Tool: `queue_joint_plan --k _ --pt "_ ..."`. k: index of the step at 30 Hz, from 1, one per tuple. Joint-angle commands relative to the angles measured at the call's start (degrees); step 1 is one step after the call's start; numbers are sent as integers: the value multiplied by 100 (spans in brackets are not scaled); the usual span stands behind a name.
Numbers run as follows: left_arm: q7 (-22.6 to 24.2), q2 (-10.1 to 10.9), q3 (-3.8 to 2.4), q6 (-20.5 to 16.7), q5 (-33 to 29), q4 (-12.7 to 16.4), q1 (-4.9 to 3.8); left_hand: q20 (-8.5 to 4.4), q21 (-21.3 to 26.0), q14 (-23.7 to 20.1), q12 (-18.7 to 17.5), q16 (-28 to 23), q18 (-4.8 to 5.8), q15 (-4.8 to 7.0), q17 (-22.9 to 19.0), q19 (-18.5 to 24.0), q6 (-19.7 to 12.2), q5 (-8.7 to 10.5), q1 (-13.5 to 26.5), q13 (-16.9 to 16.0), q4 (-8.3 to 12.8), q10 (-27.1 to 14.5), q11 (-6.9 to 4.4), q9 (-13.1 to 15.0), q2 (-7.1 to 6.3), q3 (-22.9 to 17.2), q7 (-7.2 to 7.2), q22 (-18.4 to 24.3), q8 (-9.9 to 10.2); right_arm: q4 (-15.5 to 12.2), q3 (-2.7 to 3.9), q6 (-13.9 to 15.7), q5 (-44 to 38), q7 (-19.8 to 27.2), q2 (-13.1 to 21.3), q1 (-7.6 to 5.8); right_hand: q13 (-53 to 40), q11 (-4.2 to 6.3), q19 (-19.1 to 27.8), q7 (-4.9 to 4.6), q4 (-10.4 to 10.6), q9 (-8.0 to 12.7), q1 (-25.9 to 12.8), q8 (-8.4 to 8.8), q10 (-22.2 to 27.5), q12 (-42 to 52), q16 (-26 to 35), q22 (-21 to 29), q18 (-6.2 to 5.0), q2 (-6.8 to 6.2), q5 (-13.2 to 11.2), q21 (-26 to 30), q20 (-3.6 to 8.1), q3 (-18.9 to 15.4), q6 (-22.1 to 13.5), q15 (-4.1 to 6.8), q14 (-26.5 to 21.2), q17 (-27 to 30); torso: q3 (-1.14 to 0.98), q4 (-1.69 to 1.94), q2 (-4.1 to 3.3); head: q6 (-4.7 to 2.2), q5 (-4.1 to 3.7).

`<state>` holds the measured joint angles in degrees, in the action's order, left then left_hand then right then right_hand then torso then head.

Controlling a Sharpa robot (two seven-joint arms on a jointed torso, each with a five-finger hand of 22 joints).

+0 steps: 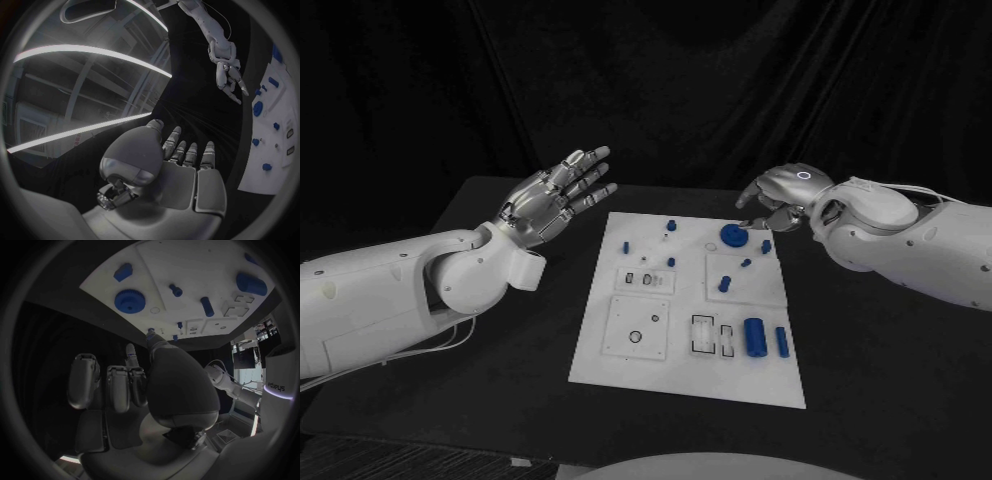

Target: Assemble the parts on the task board

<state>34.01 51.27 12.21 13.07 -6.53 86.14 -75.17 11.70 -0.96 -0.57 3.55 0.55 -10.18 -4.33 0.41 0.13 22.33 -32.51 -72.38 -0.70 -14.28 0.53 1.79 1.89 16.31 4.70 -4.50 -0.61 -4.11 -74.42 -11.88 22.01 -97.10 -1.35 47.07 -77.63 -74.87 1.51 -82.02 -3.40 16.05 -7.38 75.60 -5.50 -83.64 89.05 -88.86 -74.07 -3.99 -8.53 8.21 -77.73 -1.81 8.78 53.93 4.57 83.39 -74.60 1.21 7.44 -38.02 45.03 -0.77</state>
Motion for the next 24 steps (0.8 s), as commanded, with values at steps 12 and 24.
queue_joint_plan --k 12,24 --pt "26 20 -5 55 8 19 0 42 78 57 141 -55 -18 -83 -41 -36 100 -126 -35 -32 59 1 68 106 -8 -312 25 46 -82 287 7 -309 318 -491 -69 242 -1513 6 -277 3 34 -77 -79 165 -636 95 -114 -1023 176 -68 577 -523 32 144 -644 50 661 -1540 6 -74 11 -39 41" --pt "24 15 -5 64 8 12 2 42 78 57 141 -55 -18 -83 -41 -36 100 -126 -35 -32 59 1 68 106 -8 -312 25 46 -82 532 7 -344 423 -427 -277 317 -1513 17 -292 16 22 -54 -45 162 -636 95 -114 -1053 182 -40 651 -548 44 168 -778 63 661 -1540 9 -47 14 -103 3"
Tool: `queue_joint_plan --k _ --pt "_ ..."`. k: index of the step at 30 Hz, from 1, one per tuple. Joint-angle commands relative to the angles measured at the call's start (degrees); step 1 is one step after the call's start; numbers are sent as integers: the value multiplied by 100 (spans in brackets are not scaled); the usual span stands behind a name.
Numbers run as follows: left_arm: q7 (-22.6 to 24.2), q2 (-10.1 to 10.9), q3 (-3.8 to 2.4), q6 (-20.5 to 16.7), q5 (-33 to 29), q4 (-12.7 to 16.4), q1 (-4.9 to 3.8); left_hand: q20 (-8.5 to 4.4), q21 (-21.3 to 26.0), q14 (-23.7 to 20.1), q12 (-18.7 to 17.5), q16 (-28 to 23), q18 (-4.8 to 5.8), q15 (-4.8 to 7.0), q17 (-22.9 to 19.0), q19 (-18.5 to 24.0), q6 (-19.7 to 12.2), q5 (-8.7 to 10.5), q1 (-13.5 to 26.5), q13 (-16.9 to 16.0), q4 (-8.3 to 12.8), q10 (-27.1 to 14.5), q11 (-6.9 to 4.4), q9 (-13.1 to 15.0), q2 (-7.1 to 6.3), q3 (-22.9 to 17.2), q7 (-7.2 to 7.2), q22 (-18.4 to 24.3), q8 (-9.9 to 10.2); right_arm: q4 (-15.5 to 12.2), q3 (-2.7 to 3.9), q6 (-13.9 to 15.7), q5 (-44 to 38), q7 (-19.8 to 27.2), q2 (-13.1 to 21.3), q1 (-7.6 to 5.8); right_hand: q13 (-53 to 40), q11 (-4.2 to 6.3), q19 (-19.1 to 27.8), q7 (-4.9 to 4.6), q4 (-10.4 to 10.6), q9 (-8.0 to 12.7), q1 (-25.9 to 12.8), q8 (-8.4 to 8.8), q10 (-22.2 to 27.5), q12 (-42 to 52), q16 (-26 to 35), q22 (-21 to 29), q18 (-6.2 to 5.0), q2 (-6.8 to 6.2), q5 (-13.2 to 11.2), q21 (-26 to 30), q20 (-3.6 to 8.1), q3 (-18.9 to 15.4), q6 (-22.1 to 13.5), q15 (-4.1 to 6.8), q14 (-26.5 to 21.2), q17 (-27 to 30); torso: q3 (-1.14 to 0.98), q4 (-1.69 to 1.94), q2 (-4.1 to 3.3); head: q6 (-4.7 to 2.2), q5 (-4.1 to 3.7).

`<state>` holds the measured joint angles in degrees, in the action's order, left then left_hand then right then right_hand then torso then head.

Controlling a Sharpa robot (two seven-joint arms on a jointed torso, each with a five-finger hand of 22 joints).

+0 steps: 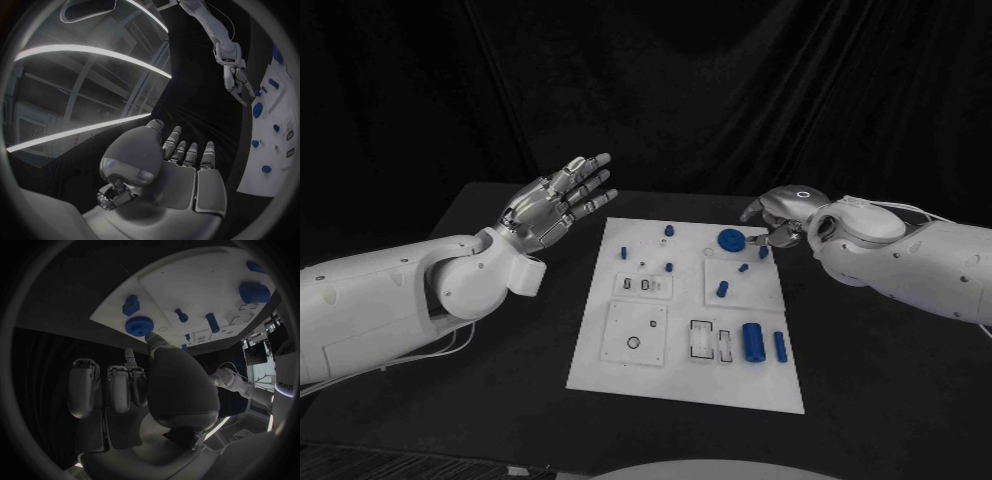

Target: Assemble the parts on the task board

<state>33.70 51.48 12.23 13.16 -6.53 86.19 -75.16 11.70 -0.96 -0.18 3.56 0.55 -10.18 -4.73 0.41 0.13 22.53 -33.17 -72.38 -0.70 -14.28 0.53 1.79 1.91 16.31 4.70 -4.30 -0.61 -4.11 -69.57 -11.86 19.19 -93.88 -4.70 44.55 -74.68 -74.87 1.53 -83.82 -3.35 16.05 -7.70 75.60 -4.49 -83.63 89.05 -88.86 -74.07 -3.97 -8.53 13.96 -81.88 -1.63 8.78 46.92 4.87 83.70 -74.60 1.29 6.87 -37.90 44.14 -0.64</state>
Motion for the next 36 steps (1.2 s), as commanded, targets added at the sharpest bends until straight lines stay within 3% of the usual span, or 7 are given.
queue_joint_plan --k 1,17,22,27,36 --pt "54 -7 -6 58 8 6 1 41 79 18 141 -55 -18 -44 -41 -36 80 -61 -35 -32 59 1 67 105 -8 -312 5 46 -81 80 5 -63 144 -82 -53 29 -1513 16 -112 10 22 -22 -46 61 -637 95 -114 -1053 179 -40 76 -133 26 168 -76 32 630 -1540 4 12 3 -17 -8" --pt "38 -37 -6 87 8 -13 2 43 77 18 144 -55 -18 -49 -41 -38 81 -62 -36 -32 62 1 69 104 -12 -316 4 45 -85 483 5 -174 296 19 -368 83 -1513 -13 -122 -36 9 -58 -55 -56 -637 95 -114 -1079 185 47 111 -150 13 200 72 8 630 -1540 3 10 5 -43 -16" --pt "35 -37 -6 93 8 -13 3 43 77 18 144 -55 -18 -49 -41 -38 81 -62 -36 -32 62 1 69 104 -12 -316 4 45 -85 614 5 -179 299 64 -455 125 -1513 -33 -114 -58 -22 -99 -31 -141 -637 95 -114 -1081 182 71 158 -142 -1 217 199 -9 630 -1540 -3 31 4 -42 -32" --pt "33 -42 -6 100 8 -16 3 45 77 18 145 -55 -18 -52 -41 -39 82 -63 -36 -32 65 1 71 104 -13 -321 2 44 -88 747 5 -180 300 109 -536 156 -1513 -35 -116 -60 -27 -104 -28 -151 -637 95 -114 -1083 183 71 163 -144 -3 219 213 -10 630 -1540 4 7 1 -42 -4" --pt "28 -55 -6 116 8 -29 5 45 77 18 145 -55 -18 -52 -41 -39 82 -63 -36 -32 65 1 71 104 -13 -321 2 44 -88 893 6 -176 300 170 -656 177 -1513 -54 -112 -80 -38 -149 -31 -220 -637 95 -114 -1091 182 51 -28 -139 -22 194 304 -29 630 -1540 3 6 0 -27 -6"
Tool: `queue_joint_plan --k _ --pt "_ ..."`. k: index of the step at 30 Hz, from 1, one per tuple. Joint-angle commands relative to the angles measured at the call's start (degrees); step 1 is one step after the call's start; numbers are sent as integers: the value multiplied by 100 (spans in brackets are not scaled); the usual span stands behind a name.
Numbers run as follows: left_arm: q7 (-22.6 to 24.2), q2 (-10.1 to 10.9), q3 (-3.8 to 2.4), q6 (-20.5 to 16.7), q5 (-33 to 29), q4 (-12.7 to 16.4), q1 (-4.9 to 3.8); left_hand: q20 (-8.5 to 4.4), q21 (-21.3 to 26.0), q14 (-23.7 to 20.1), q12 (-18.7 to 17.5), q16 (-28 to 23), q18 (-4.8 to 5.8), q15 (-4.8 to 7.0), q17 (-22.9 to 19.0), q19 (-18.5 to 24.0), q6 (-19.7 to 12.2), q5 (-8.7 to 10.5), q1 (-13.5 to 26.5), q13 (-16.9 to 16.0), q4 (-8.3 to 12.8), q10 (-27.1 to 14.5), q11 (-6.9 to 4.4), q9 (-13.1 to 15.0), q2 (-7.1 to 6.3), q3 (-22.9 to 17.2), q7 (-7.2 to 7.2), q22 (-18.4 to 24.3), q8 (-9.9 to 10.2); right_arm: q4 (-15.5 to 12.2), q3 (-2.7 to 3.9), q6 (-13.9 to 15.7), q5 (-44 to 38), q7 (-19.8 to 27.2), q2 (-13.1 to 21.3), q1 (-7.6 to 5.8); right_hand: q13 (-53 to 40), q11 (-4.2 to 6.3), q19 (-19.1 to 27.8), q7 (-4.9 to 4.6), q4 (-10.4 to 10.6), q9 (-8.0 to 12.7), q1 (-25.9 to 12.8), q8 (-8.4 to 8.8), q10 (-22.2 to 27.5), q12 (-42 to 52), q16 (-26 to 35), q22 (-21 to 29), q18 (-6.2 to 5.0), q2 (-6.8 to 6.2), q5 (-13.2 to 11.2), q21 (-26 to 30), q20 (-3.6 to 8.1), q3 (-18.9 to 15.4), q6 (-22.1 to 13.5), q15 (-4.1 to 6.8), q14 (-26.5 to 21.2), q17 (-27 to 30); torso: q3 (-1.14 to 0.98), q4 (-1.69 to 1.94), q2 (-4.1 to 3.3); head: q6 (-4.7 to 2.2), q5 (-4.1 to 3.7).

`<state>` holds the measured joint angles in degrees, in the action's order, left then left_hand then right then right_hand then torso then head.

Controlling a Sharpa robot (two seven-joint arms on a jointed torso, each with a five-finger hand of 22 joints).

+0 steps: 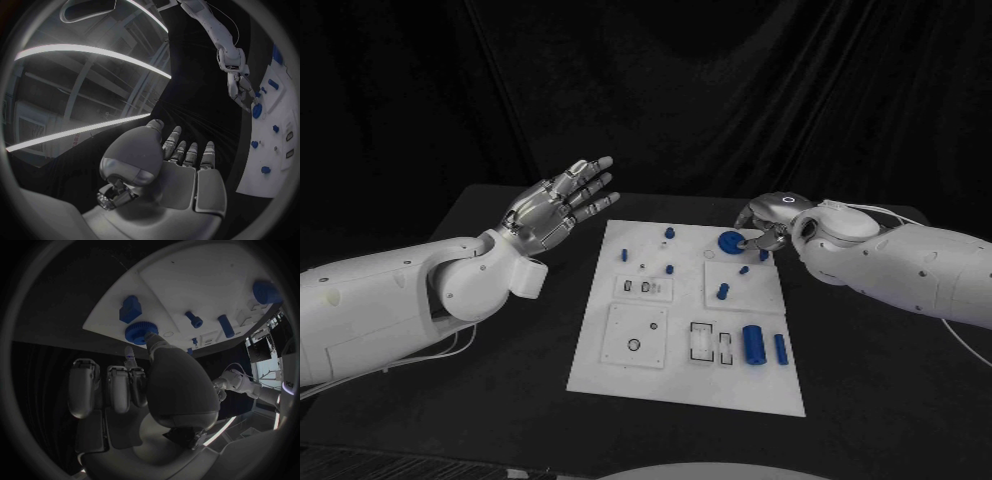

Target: Assemble the parts on the task board

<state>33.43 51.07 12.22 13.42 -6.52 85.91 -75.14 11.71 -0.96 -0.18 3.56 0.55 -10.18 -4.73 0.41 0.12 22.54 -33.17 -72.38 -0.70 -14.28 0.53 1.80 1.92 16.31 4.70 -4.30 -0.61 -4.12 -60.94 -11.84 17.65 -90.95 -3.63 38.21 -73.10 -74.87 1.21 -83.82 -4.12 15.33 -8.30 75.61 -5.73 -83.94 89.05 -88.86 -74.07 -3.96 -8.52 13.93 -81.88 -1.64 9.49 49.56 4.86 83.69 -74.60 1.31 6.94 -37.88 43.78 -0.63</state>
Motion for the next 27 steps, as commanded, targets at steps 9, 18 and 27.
queue_joint_plan --k 9,18,27 --pt "43 -35 -6 104 8 -9 5 44 77 18 144 -55 -18 -52 -41 -38 81 -63 -37 -32 65 1 70 103 -13 -320 3 45 -87 98 4 -115 7 107 -97 25 -1513 -2 -111 29 -76 -178 66 -221 -606 95 -114 -1109 181 163 501 -135 -15 228 248 -7 631 -1540 0 -2 -1 39 -2" --pt "30 -39 -6 112 8 -15 6 47 76 18 146 -55 -18 -54 -41 -40 76 -69 -39 -32 70 1 74 101 -12 -329 0 44 -89 140 5 -222 7 187 -144 28 -1513 -16 -124 3 -111 -131 -3 -75 -606 95 -114 -1132 187 70 172 -147 -16 171 -7 -20 631 -1540 1 0 -1 61 -3" --pt "9 -62 -6 134 8 -23 7 47 76 18 146 -55 -18 -54 -41 -40 76 -69 -39 -32 70 1 74 101 -12 -329 0 44 -89 187 5 -351 7 229 -208 31 -1513 -31 -123 -11 -107 -129 -4 -65 -606 95 -114 -1138 186 100 117 -141 -34 176 -28 -36 631 -1540 0 -2 -1 89 6"
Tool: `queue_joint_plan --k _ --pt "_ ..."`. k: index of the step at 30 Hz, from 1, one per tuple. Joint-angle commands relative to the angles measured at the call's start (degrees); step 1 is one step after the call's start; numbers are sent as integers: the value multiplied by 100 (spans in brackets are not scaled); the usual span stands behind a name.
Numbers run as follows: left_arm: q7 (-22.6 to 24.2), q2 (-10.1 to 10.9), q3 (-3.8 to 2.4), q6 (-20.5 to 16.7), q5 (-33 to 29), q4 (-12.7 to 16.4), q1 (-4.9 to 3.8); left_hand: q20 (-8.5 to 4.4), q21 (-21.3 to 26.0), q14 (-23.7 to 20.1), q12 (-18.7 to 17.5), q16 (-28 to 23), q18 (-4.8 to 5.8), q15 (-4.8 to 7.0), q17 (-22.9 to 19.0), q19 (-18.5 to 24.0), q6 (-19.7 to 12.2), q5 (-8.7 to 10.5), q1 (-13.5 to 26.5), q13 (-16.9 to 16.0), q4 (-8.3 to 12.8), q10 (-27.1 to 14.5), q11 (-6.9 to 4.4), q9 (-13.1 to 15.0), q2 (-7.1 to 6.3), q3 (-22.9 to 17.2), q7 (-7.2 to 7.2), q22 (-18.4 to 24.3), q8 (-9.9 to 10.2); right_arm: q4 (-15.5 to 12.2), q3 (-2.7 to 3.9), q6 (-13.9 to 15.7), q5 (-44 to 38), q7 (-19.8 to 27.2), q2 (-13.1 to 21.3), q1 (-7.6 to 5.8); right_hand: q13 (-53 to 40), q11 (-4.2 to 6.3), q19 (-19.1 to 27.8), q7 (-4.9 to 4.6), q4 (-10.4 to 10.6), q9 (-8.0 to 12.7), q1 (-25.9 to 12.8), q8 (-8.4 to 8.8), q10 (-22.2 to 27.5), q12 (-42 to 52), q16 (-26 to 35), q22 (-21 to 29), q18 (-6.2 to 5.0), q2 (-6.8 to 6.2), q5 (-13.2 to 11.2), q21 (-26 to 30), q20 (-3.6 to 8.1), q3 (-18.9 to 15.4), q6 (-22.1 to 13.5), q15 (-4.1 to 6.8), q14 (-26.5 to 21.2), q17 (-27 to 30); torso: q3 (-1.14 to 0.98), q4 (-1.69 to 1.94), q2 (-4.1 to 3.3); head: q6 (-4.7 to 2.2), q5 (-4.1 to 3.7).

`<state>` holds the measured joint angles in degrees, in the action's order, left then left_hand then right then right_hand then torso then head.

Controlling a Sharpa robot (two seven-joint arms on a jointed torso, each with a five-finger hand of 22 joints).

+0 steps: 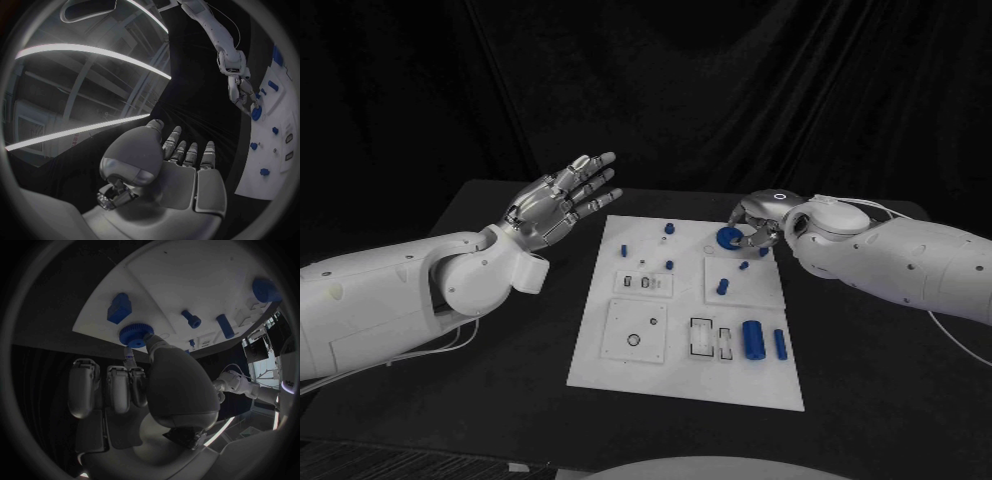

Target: Assemble the parts on the task board

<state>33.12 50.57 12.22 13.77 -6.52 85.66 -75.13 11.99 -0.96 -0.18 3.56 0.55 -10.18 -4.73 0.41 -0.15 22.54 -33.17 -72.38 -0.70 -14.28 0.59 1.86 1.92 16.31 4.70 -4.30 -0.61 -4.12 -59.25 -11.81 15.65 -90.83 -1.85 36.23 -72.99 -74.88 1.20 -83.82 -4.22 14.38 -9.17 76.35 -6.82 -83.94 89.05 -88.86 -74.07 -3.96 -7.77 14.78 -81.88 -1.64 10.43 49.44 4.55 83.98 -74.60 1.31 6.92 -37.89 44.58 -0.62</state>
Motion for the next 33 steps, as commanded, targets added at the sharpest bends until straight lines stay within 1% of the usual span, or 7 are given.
queue_joint_plan --k 1,8,12,16,23,30,33 --pt "38 -13 -6 101 7 2 6 18 76 18 146 -55 -18 -54 -41 -12 76 -69 -39 -32 69 -5 68 101 -12 -329 0 44 -89 23 2 -172 -5 48 -14 20 -1512 -31 -124 1 -19 -43 -72 42 -606 95 -114 -1140 186 36 83 -141 -35 91 -11 -7 602 -1540 0 0 -1 12 7" --pt "15 -13 -6 116 7 -3 6 21 75 18 151 -55 -18 -55 -41 -13 76 -87 -45 -33 78 -4 74 100 -10 -342 -3 43 -92 74 2 -304 -5 40 -50 26 -1512 -26 -123 8 -72 -74 -63 -29 -606 95 -114 -1148 184 99 389 -132 -33 148 140 -1 602 -1540 2 5 -1 26 1" --pt "5 -18 -6 126 7 -8 7 21 75 18 151 -55 -18 -55 -41 -13 76 -87 -45 -33 78 -4 74 100 -10 -342 -3 43 -92 92 2 -322 -5 40 -60 35 -1512 -15 -115 24 -158 -143 -28 -146 -606 95 -114 -1149 180 143 582 -115 -21 219 378 15 602 -1540 -1 7 0 34 -3" --pt "-7 -24 -6 138 7 -13 8 23 75 18 156 -55 -18 -55 -41 -14 73 -97 -49 -34 84 -3 80 99 -9 -351 -7 43 -94 96 2 -297 -5 53 -59 42 -1512 -17 -108 26 -287 -231 52 -268 -606 95 -114 -1150 178 195 667 -100 -8 299 622 29 602 -1540 -1 2 0 40 5" --pt "-35 -28 -5 158 7 -21 11 29 73 18 165 -55 -18 -55 -41 -16 78 -130 -61 -36 102 -1 93 99 -3 -382 -17 41 -103 72 2 -122 -4 97 -36 45 -1512 -64 -102 22 -467 -305 182 -342 -606 95 -114 -1152 176 253 694 -85 -5 394 785 25 602 -1540 0 -1 -1 49 18" --pt "-51 -13 -5 158 7 -16 12 34 72 18 169 -55 -18 -60 -41 -18 74 -184 -72 -36 125 0 97 97 -5 -417 -21 40 -111 -64 2 80 -2 96 53 32 -1512 -111 -99 5 -520 -333 194 -360 -606 95 -114 -1153 176 256 643 -77 -18 405 835 2 602 -1540 0 1 -1 44 22" --pt "-59 -7 -5 157 7 -13 13 35 72 18 170 -55 -18 -62 -41 -19 77 -199 -73 -36 130 0 98 97 -6 -425 -22 40 -113 -184 2 133 0 64 102 -17 -1512 -133 -103 -11 -525 -343 177 -364 -606 95 -114 -1157 178 254 608 -80 -30 400 852 -17 602 -1540 0 -1 4 53 27"
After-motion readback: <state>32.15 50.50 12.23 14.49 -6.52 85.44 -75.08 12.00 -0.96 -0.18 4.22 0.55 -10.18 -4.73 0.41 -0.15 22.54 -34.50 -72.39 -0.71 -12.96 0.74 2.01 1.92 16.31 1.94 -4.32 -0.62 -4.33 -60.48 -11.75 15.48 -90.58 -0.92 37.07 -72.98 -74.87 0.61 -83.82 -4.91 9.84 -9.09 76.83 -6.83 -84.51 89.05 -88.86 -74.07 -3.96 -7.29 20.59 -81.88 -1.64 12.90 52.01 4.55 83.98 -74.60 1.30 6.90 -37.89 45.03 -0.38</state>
